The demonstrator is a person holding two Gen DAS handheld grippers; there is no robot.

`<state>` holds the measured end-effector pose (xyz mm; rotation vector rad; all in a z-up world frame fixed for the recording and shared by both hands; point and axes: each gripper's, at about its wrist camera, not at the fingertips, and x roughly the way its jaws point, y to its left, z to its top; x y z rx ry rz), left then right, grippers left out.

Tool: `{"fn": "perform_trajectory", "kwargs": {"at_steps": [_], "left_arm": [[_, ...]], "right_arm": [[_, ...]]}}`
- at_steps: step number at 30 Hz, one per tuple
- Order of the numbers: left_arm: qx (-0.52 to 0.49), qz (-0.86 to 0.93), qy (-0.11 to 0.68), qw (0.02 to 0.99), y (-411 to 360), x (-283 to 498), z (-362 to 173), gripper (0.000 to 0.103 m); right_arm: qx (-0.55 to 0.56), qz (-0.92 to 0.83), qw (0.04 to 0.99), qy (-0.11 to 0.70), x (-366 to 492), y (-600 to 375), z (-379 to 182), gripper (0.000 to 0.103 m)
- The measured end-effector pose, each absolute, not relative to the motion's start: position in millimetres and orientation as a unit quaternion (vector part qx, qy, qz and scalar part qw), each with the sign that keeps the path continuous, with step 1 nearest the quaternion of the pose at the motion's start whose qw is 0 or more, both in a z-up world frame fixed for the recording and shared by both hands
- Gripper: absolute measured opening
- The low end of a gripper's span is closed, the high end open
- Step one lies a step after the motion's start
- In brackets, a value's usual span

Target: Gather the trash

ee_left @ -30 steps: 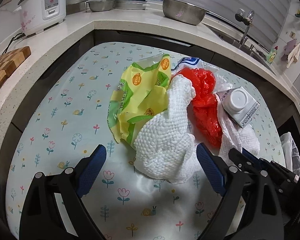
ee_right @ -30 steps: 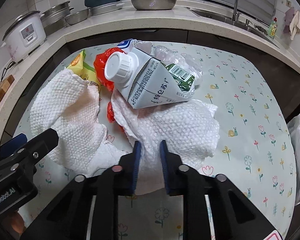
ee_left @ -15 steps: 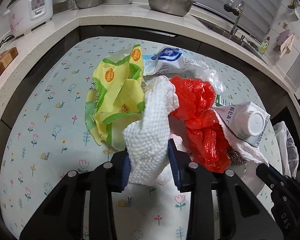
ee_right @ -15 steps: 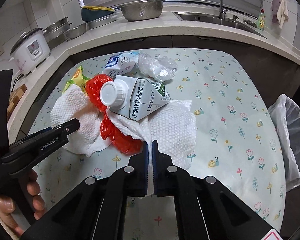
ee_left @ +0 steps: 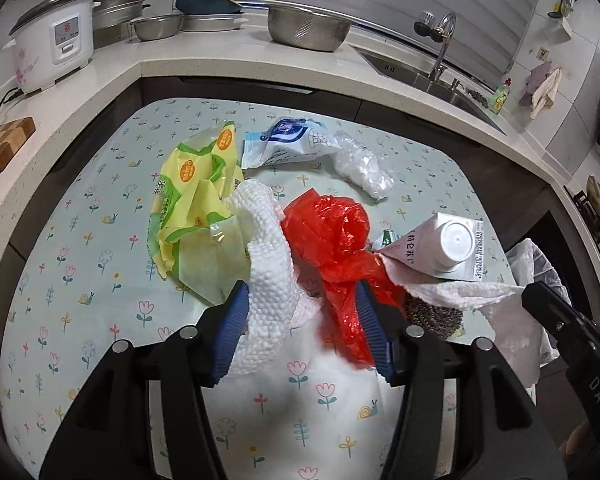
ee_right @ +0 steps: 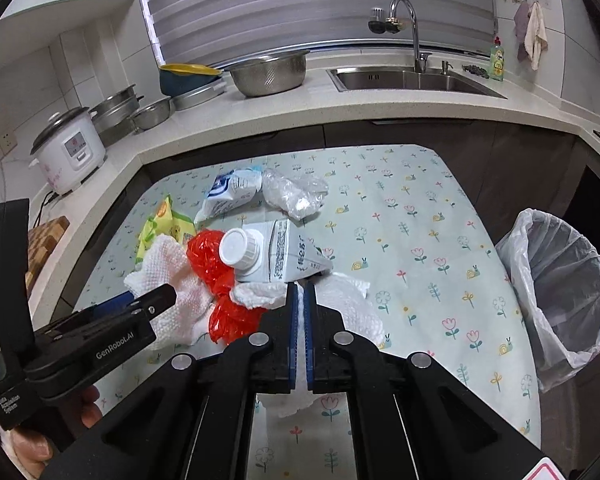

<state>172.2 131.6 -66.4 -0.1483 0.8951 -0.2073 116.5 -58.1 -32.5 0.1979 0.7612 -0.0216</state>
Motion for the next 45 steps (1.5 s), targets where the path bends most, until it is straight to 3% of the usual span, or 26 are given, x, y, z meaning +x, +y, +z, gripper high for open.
{"fn": "perform_trajectory", "kwargs": {"at_steps": [15,29,37,38,42,45], "left_arm": [[-0.046,-0.130,0.419,0.897,95,151,-50,0.063],[-0.074,-0.041,0.449,0.889,164,168,-81,0.071],[-0.076,-0.037,0.481,0.873,166,185,-108,0.070],[-0.078,-0.037,0.484,0.871,166,186,-110,0.064],[-0.079,-0.053,0.495,0.864,164,186,-111,0.023],[-0.073,-0.057,0.486,0.869,161,179,-100,0.006]], "right_arm": [[0.131,-0.013,0.947,0.292,78,-91,26,0.003],[0.143,-0.012,0.940,0.309,84,-95,9,0.003],[0.137,-0.003,0.935,0.328,103,-80,-4,0.003],[0.135,-0.004,0.934,0.330,104,-79,-5,0.003],[0.134,-0.004,0.933,0.333,107,-77,-7,0.003],[0.134,-0.001,0.934,0.332,107,-76,-6,0.003]]}}
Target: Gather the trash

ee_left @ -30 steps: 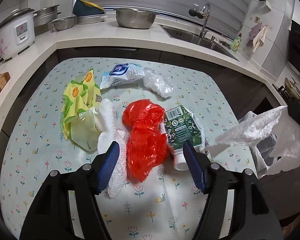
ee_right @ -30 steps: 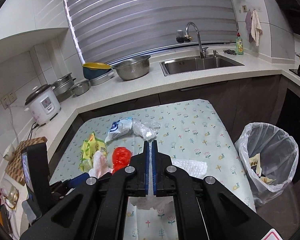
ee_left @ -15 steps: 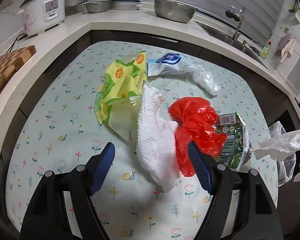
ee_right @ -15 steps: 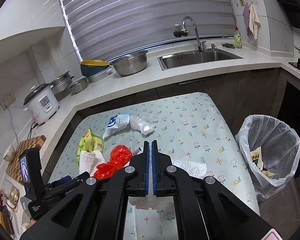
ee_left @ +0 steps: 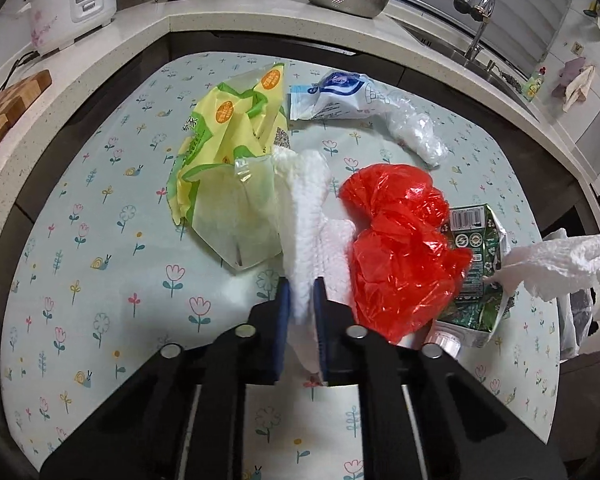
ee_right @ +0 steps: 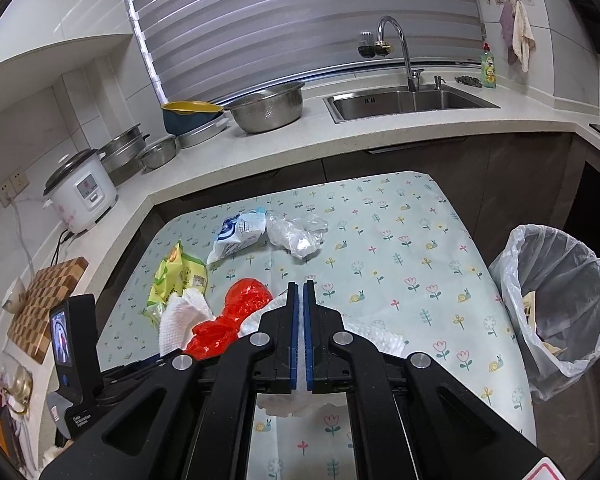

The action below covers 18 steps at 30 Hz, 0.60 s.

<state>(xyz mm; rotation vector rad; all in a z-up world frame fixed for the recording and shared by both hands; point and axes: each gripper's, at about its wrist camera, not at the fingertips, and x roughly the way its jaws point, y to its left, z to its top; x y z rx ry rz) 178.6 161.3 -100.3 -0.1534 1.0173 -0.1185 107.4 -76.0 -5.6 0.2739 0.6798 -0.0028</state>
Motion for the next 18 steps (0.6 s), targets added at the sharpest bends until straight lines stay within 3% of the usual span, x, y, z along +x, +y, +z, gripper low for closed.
{"fn": "perform_trajectory", "kwargs": {"at_steps": [18], "left_arm": [[-0.032,-0.143,0.390,0.909,83,115,7,0.002]], "right_arm": [[0.140,-0.004,0.947,0.288,63,-96,28,0.003]]}}
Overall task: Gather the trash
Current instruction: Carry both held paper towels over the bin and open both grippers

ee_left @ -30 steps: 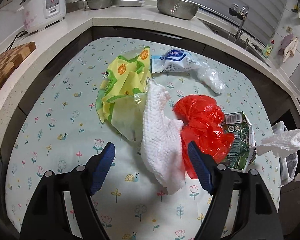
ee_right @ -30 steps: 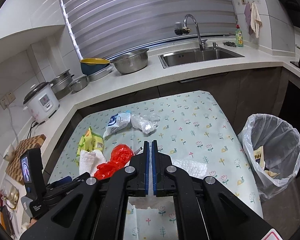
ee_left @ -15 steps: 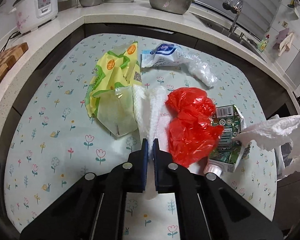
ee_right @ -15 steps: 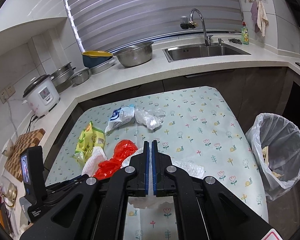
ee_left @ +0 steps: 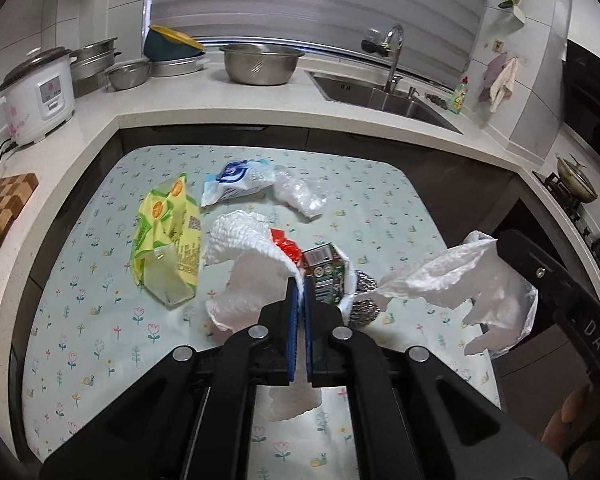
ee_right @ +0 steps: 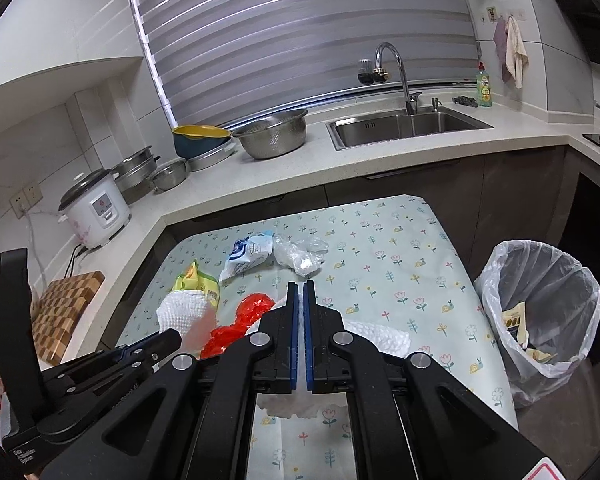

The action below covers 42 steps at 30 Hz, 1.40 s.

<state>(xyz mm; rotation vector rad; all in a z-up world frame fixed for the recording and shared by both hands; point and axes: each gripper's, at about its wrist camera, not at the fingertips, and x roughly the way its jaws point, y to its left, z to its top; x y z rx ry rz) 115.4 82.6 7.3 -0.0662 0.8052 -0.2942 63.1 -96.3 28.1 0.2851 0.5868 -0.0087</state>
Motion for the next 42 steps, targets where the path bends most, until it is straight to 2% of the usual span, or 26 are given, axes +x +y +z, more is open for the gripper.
{"fn": "perform_trajectory", "kwargs": {"at_steps": [24,35,42], "left_arm": [[0.049,-0.307,0.370,0.876,-125,93,37,0.002],[0.069,-0.381,0.386,0.837,-225,115,17,0.003],[0.088,-0.400,0.410,0.815,-265,132,-14,0.004]], "right_arm": [[0.177,-0.168,0.941,0.234,-3,-257,46,0.003],[0.191,-0.240,0.919,0.249,-7,-333,26,0.003],[0.190,-0.256,0.910,0.265,8,-357,9,0.003]]}}
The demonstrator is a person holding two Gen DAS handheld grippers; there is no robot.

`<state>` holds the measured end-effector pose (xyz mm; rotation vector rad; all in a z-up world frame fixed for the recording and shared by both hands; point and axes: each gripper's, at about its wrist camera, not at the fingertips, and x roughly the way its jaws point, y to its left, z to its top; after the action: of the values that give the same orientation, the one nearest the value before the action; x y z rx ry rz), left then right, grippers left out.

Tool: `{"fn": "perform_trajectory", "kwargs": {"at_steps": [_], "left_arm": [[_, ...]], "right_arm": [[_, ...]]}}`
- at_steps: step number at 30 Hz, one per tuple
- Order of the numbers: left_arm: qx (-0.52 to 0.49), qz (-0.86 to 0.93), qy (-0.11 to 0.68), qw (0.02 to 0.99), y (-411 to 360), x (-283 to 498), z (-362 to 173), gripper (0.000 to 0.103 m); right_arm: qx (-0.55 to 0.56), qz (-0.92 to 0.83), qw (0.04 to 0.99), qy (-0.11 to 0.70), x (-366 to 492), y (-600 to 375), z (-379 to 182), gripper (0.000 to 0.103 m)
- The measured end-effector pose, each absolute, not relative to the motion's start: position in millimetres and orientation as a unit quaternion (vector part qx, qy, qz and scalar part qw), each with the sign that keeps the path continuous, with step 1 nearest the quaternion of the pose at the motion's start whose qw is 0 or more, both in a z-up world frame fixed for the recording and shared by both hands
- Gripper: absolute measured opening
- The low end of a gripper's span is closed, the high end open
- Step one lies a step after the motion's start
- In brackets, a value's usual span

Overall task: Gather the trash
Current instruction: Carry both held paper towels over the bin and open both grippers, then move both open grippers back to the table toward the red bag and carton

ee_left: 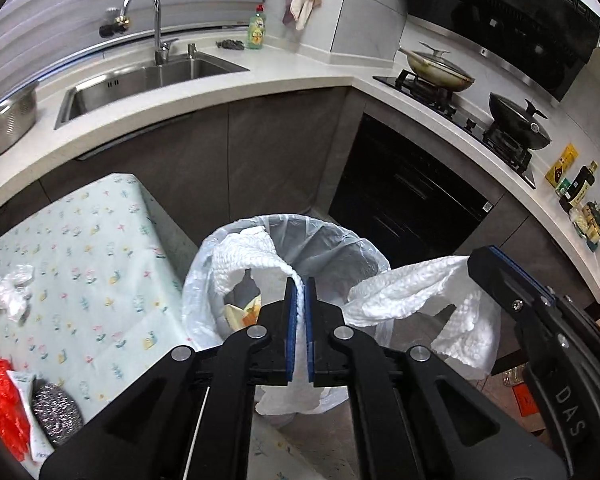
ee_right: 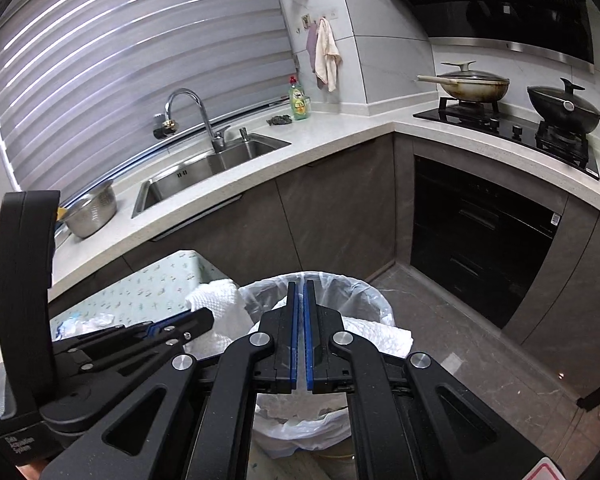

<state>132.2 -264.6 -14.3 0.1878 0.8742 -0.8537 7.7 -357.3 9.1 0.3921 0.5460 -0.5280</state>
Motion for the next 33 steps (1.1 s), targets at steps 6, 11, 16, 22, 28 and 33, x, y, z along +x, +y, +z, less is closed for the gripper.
{"fn": "perform_trajectory", "kwargs": {"at_steps": [6,11,16,22,28,33], "left_arm": [[0.080,-0.384,0.415,0.821,-267,139,-27,0.055],[0.079,-0.362,0.401,0.838,-253,141,-24,0.058],[0.087,-0.327,0.386,0.858,-238,142,-18,0.061],[0.086,-0.293,0.382,0.872,-216,148,-14,0.061],[0.073,-0.266,0.378,0.884,-188,151,-7,0.061],[0.067,-0.242,0.371,0.894,-162,149,1,0.062]], "right_arm": [[0.192,-0.258,0.903,0.286,22,-367,-6,0.003],[0.191,-0.250,0.902,0.294,33,-365,-12,0.004],[0.182,-0.243,0.906,0.296,45,-359,-11,0.007],[0.177,-0.238,0.911,0.286,47,-344,-2,0.032],[0.155,-0.226,0.918,0.285,47,-317,9,0.047],[0.150,-0.207,0.924,0.285,47,-294,17,0.054]]}}
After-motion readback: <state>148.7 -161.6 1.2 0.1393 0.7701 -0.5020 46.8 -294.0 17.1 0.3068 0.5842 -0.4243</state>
